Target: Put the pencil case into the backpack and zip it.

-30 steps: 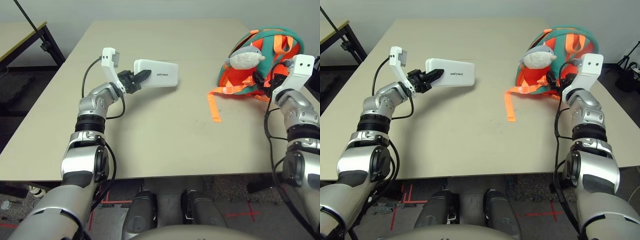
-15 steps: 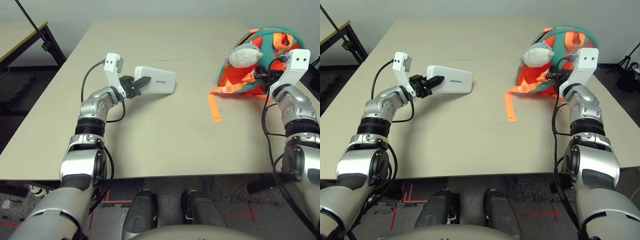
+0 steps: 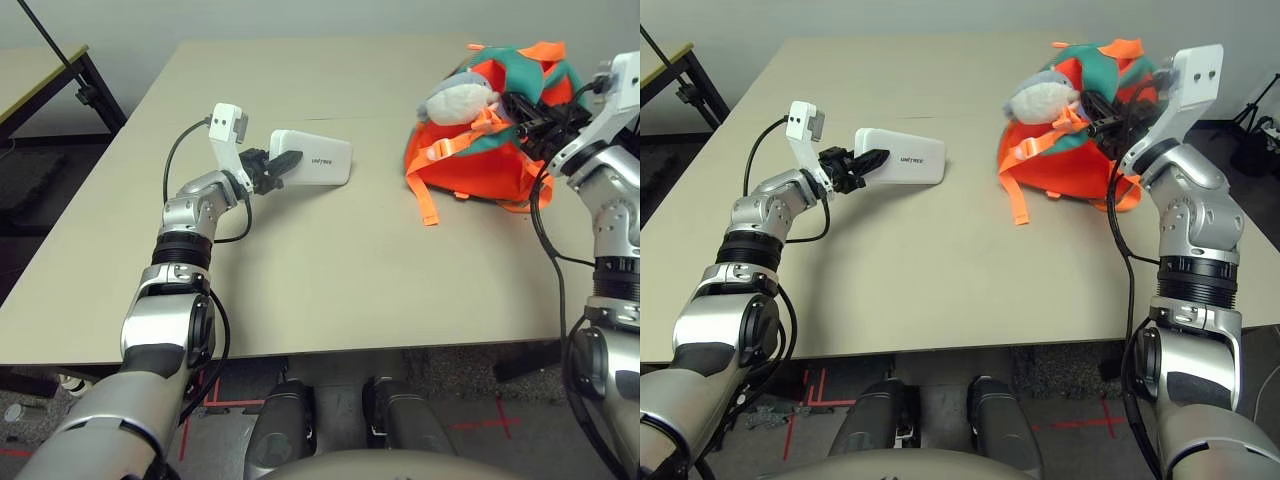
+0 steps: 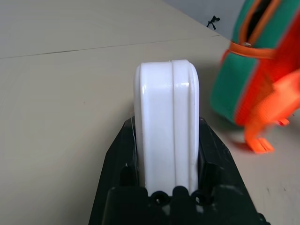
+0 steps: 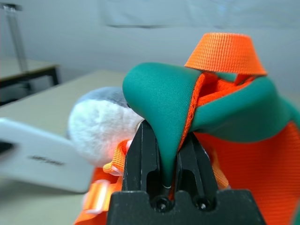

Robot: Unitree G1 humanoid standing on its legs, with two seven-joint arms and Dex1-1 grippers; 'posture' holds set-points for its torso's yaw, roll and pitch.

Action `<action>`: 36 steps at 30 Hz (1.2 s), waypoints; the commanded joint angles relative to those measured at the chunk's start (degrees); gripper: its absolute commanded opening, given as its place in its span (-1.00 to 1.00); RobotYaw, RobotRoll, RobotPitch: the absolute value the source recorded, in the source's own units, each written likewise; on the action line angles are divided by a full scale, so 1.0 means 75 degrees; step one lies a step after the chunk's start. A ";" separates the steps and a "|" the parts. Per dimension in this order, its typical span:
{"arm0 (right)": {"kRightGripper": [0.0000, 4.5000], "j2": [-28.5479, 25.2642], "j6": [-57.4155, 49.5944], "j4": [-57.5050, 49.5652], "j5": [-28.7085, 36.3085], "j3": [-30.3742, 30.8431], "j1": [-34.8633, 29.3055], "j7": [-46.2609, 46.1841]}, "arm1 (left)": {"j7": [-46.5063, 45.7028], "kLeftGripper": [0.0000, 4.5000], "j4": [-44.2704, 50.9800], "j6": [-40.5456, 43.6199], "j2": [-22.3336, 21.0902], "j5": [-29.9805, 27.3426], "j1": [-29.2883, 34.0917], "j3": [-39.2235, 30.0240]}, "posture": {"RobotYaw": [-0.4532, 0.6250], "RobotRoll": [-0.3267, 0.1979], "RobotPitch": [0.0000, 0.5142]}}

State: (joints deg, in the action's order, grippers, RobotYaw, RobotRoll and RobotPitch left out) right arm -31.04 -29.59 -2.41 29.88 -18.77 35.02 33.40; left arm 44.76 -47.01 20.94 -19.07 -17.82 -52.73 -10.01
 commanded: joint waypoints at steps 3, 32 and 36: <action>-0.97 -0.0145 -0.0543 -0.1916 0.1006 -0.0365 -0.0436 -0.0100 | 0.0156 -0.38 -0.0303 -0.0259 -0.0121 0.0116 -0.0315 0.0064 | -0.08 0.25 -0.76; -0.97 -0.0376 -0.1021 -0.3060 0.1390 0.0498 -0.3374 0.0102 | 0.3084 -0.38 0.5301 0.4680 -0.3853 -0.2233 -0.0942 0.0246 | 0.01 0.25 -0.76; -0.97 -0.0375 -0.0921 -0.2890 0.1283 0.0586 -0.3273 0.0161 | 0.2976 -0.38 0.5737 0.4971 -0.4161 -0.2375 -0.0740 0.0227 | 0.04 0.25 -0.77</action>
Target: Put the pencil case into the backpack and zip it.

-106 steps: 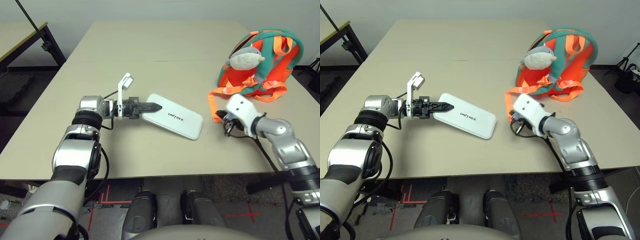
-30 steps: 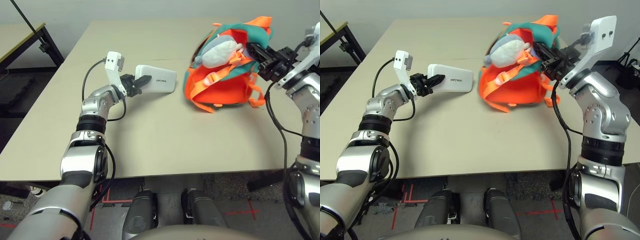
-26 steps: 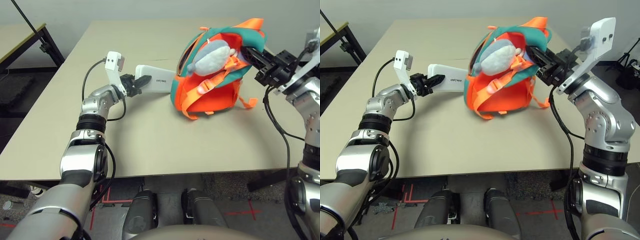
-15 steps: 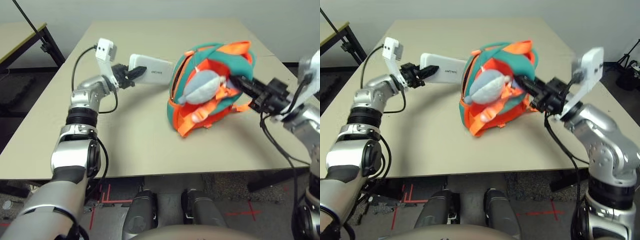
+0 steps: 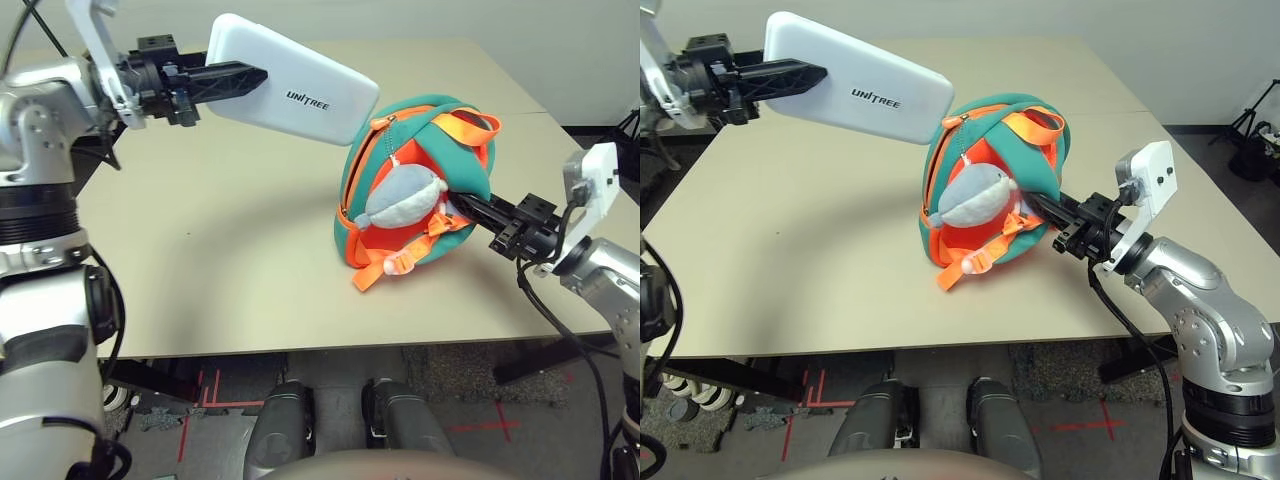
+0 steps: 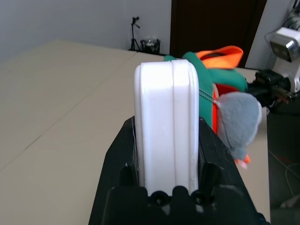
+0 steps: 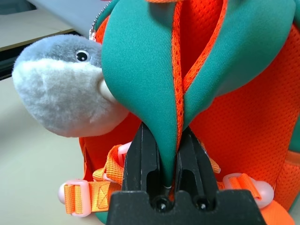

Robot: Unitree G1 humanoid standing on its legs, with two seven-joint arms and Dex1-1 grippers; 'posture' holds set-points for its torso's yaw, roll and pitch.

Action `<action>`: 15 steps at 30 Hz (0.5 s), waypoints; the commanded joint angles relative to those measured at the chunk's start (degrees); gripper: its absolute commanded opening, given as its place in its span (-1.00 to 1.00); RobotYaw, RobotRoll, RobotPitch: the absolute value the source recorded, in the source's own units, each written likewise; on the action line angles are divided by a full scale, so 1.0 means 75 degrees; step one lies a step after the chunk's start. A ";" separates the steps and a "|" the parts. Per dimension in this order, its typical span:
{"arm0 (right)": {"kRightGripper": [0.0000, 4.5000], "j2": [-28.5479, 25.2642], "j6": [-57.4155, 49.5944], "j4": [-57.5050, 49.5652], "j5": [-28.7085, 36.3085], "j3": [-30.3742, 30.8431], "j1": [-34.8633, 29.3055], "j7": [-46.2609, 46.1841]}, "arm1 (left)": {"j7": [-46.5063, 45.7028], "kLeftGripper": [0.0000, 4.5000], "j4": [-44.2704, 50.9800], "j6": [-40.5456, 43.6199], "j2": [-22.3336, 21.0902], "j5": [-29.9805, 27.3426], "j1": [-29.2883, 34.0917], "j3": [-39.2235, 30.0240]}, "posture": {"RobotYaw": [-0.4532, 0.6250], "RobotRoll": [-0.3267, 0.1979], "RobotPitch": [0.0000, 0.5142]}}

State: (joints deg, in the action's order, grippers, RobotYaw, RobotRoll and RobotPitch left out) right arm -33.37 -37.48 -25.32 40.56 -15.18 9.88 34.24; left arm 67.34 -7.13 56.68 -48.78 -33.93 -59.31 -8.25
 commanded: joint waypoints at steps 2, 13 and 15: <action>-0.97 -0.0062 0.0162 0.0213 -0.0173 0.0140 0.0123 0.0085 | -0.0118 -0.38 0.0663 0.0387 -0.0288 -0.0347 0.0294 -0.0079 | 0.05 0.25 -0.77; -0.97 -0.0075 0.0233 0.0448 -0.0320 0.0257 0.0344 0.0221 | -0.1792 -0.38 0.2056 0.1723 0.0623 -0.1723 0.1475 -0.1257 | 0.08 0.25 -0.75; -0.97 -0.0063 0.0227 0.0455 -0.0331 0.0273 0.0356 0.0232 | -0.2187 -0.38 0.2243 0.1866 0.0983 -0.1963 0.1645 -0.1392 | 0.08 0.25 -0.75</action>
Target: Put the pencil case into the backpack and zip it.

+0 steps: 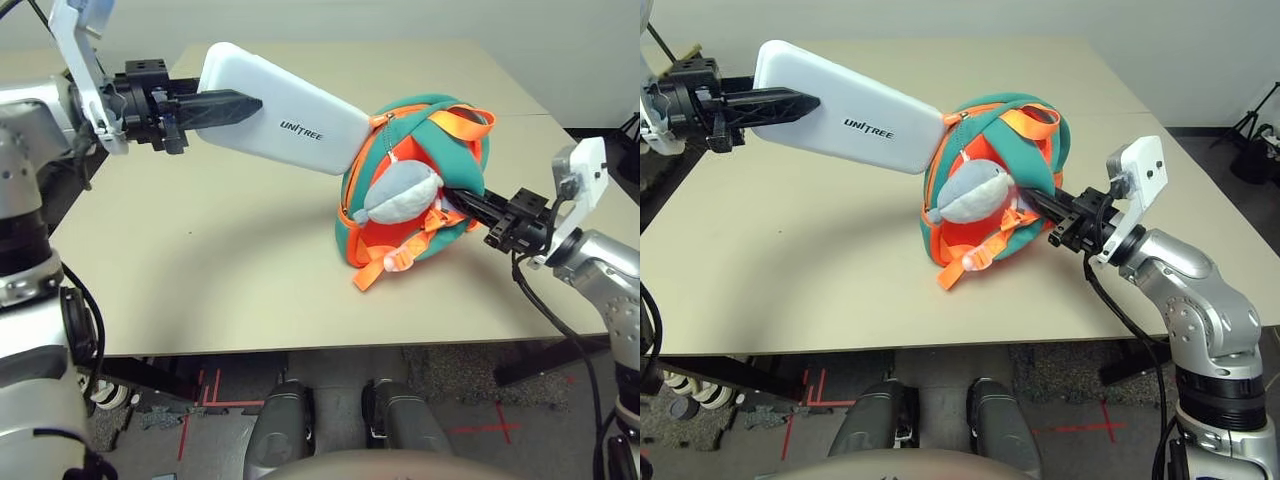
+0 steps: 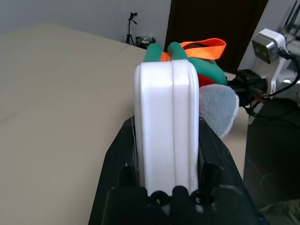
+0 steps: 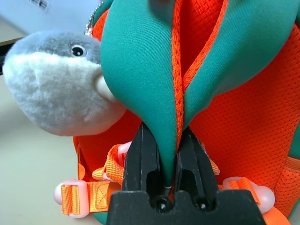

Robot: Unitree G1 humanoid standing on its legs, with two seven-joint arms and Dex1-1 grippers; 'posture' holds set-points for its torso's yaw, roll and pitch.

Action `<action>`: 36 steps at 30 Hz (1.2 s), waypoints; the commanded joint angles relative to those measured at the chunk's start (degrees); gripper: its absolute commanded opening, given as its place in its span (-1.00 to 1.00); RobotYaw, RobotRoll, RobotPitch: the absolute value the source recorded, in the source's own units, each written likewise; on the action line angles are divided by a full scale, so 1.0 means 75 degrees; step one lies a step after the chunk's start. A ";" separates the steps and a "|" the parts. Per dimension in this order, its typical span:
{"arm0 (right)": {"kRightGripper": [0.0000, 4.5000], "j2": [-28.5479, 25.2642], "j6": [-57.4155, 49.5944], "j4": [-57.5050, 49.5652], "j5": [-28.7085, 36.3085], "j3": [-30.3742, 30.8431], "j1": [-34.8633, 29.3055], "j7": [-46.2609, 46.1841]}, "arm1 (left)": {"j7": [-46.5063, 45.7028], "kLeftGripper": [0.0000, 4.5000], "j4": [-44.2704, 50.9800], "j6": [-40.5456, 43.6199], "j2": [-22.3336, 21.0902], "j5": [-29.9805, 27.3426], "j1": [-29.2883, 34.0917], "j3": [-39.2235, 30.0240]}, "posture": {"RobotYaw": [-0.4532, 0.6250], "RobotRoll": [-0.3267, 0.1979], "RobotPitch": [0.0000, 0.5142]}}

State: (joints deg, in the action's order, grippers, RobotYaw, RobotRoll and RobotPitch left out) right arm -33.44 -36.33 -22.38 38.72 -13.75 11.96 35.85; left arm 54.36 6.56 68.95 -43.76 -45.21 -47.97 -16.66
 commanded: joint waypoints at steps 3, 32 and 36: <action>-0.97 -0.0044 0.0075 0.0067 -0.0105 0.0090 0.0086 0.0020 | -0.0873 -0.38 0.0611 0.0307 0.0759 -0.0708 0.0356 -0.0299 | 0.07 0.25 -0.74; -0.97 0.0033 0.0168 -0.0150 -0.0176 0.0035 -0.0248 -0.0168 | -0.1878 -0.39 -0.1311 -0.5036 0.3738 0.3134 0.0968 0.3584 | -0.05 0.25 -0.79; -0.97 0.0059 0.0202 -0.0108 -0.0214 0.0057 -0.0216 -0.0157 | -0.2101 -0.39 -0.1907 -0.5456 0.4129 0.3443 0.0866 0.3531 | -0.06 0.25 -0.80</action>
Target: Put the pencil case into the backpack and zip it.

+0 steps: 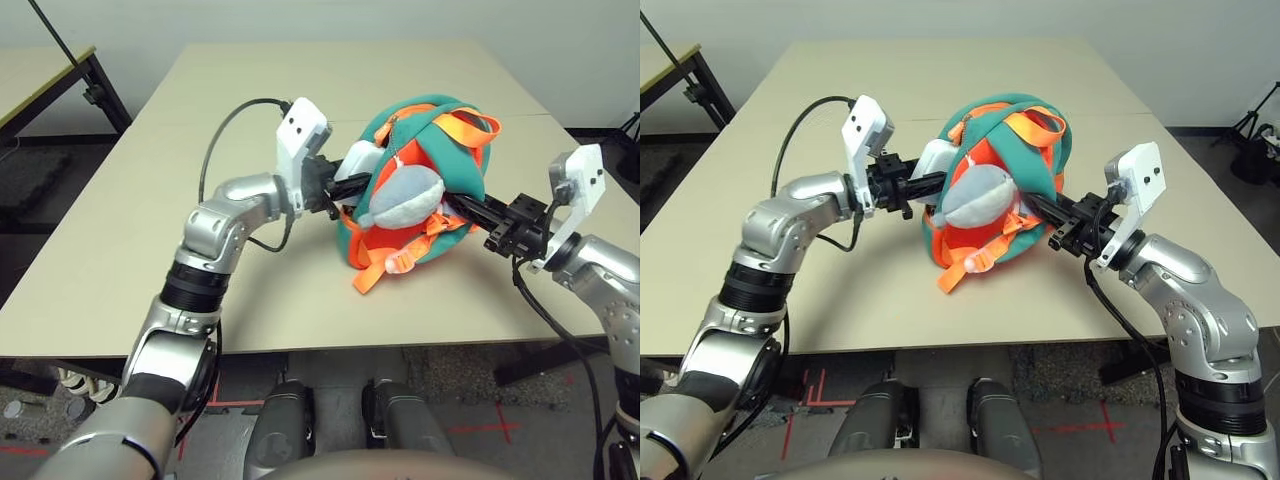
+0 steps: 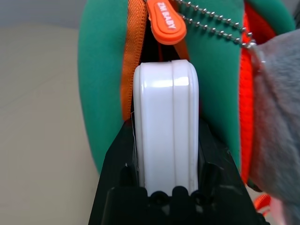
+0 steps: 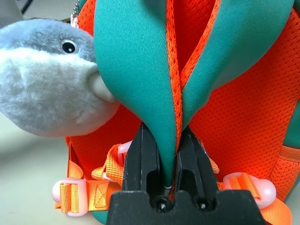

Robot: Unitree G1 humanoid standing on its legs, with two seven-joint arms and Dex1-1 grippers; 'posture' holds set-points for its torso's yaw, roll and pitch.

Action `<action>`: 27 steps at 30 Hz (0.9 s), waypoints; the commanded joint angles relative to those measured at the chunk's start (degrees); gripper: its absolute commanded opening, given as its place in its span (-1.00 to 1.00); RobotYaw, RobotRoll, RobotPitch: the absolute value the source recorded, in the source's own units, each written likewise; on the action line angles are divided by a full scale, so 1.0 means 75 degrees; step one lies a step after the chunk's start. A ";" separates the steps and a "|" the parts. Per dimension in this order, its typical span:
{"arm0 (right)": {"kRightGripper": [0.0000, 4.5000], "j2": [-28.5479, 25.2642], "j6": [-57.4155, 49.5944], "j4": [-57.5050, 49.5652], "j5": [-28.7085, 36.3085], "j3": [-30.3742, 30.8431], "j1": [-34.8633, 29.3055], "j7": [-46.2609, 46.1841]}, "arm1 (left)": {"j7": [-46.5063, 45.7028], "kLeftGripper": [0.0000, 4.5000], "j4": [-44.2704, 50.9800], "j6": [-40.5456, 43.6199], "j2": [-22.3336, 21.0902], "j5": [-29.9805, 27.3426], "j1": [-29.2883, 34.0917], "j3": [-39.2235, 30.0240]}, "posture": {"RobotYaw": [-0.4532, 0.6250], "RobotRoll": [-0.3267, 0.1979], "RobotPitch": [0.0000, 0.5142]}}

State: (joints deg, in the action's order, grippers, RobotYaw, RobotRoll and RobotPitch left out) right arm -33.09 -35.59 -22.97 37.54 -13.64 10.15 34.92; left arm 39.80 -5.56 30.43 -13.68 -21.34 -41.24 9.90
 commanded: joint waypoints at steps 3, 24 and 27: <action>-0.97 0.0039 0.0123 0.0003 -0.0070 0.0071 0.0053 -0.0024 | -0.0081 -0.06 -0.0231 -0.0006 0.0137 0.0099 -0.0070 -0.0190 | -0.04 0.25 -0.78; -0.97 -0.0020 0.0181 0.0290 -0.0125 0.0246 0.0262 0.0139 | 0.0884 1.00 0.1806 0.3467 -0.2426 -0.2455 -0.0910 -0.1940 | 0.03 0.25 -0.73; -0.97 -0.0010 0.0169 0.0305 -0.0146 0.0262 0.0298 0.0159 | 0.0885 0.72 0.2127 0.3762 -0.2670 -0.2488 -0.0445 -0.1761 | 0.02 0.25 -0.72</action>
State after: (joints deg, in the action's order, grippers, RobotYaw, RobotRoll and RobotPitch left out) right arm -32.97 -34.76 -21.61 36.89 -11.86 11.89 35.96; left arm 46.34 8.92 56.92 -32.92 -39.40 -46.31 -4.30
